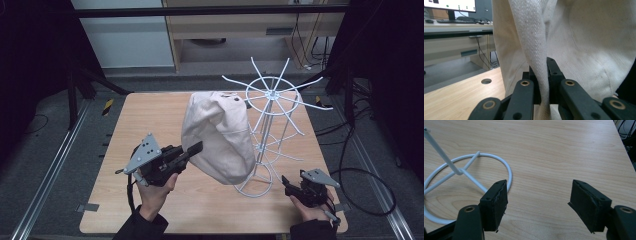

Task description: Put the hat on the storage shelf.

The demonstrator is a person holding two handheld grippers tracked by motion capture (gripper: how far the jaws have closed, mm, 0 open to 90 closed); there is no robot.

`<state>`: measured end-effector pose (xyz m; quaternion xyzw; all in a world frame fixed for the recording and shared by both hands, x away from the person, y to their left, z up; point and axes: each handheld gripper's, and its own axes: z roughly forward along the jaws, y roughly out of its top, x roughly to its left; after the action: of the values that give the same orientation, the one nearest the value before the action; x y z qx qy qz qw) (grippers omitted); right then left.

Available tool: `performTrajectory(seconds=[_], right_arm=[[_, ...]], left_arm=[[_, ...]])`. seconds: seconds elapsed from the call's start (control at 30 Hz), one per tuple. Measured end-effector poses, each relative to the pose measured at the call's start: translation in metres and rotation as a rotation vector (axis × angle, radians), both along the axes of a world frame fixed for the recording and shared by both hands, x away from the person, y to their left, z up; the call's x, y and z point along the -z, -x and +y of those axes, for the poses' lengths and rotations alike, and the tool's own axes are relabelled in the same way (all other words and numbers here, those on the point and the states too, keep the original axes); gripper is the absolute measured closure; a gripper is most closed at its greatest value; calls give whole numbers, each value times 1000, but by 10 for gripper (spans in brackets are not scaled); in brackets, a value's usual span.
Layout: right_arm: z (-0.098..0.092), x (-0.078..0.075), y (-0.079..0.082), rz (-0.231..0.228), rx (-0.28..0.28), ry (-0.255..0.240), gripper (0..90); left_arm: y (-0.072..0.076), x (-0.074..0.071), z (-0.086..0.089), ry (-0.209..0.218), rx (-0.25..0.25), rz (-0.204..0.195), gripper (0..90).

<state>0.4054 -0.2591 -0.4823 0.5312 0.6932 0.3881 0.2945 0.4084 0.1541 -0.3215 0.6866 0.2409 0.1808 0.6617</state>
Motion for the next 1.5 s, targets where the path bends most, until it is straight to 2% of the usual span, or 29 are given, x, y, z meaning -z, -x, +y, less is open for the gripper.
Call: performTrajectory(seconds=[0.37, 0.5, 0.53, 0.63, 0.73, 0.9, 0.97, 1.2, 1.3, 1.33, 1.37, 1.5], right_arm=[[0, 0, 0, 3, -1, -3, 302], [0, 0, 0, 2, 0, 0, 302], [0, 0, 0, 2, 0, 1, 302], [0, 1, 0, 3, 1, 2, 302], [0, 0, 0, 2, 0, -3, 302], [0, 0, 0, 0, 1, 0, 301], [0, 0, 0, 2, 1, -3, 301], [0, 0, 0, 2, 2, 0, 300], [0, 0, 0, 3, 1, -3, 300], [0, 0, 0, 1, 2, -3, 300], [0, 0, 0, 1, 2, -3, 300], [0, 0, 0, 1, 3, -3, 299]], left_arm=[[-4, 5, -4, -25, 1, 22, 834], [-5, 6, -4, -33, 2, 33, 807], [-6, 7, -4, -32, 6, 50, 802], [-7, 7, -6, -35, 7, 51, 785], [-7, 8, -6, -46, -2, 53, 758], [-5, 8, -3, -55, -13, 52, 656], [-4, 8, 1, -49, -19, 51, 602], [1, 7, 14, -51, -43, 48, 510], [4, 6, 24, -48, -59, 46, 479], [7, 6, 32, -50, -74, 47, 461], [7, 6, 32, -50, -74, 47, 452], [14, 10, 50, -55, -109, 55, 431]])
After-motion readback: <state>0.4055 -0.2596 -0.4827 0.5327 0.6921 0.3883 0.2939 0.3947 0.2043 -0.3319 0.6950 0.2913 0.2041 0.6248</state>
